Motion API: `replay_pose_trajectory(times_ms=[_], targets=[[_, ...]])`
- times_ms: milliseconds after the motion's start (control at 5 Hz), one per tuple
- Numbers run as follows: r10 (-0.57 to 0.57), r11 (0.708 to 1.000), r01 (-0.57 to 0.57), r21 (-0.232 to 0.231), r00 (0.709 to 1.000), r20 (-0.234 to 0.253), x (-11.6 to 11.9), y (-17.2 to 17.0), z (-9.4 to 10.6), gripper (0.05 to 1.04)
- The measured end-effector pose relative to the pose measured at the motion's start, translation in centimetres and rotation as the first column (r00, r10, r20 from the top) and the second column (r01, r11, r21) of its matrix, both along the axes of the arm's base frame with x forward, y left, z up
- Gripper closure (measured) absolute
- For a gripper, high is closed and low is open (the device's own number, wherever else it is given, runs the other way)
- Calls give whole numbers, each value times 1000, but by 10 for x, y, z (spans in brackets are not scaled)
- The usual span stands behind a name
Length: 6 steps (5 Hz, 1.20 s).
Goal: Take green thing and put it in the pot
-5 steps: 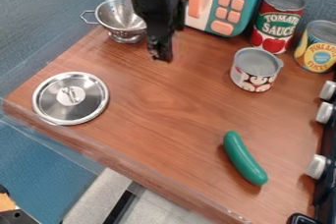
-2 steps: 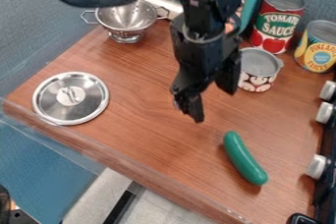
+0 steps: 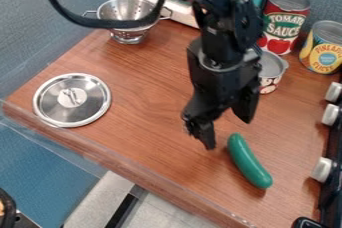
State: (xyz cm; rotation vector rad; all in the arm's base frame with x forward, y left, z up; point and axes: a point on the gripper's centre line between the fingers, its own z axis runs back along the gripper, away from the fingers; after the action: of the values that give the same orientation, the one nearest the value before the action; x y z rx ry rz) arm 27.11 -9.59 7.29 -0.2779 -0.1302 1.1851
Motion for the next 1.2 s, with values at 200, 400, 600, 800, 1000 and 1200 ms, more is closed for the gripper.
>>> replay_pose_trajectory(times_ms=[200,400,600,800,1000,1200], targets=[[1,1000,-2,-14,1000,-18,-1,-4,-6,83],[21,1000,-22,-1,999,-46,3,-5,-18,83],[21,1000,-20,10,999,-44,8,-12,-23,118],[31,999,-30,9,999,-28,13,-13,-30,255],[45,999,-45,14,999,-9,17,-11,-29,565],[62,998,-62,8,998,-21,21,-1,-29,716]])
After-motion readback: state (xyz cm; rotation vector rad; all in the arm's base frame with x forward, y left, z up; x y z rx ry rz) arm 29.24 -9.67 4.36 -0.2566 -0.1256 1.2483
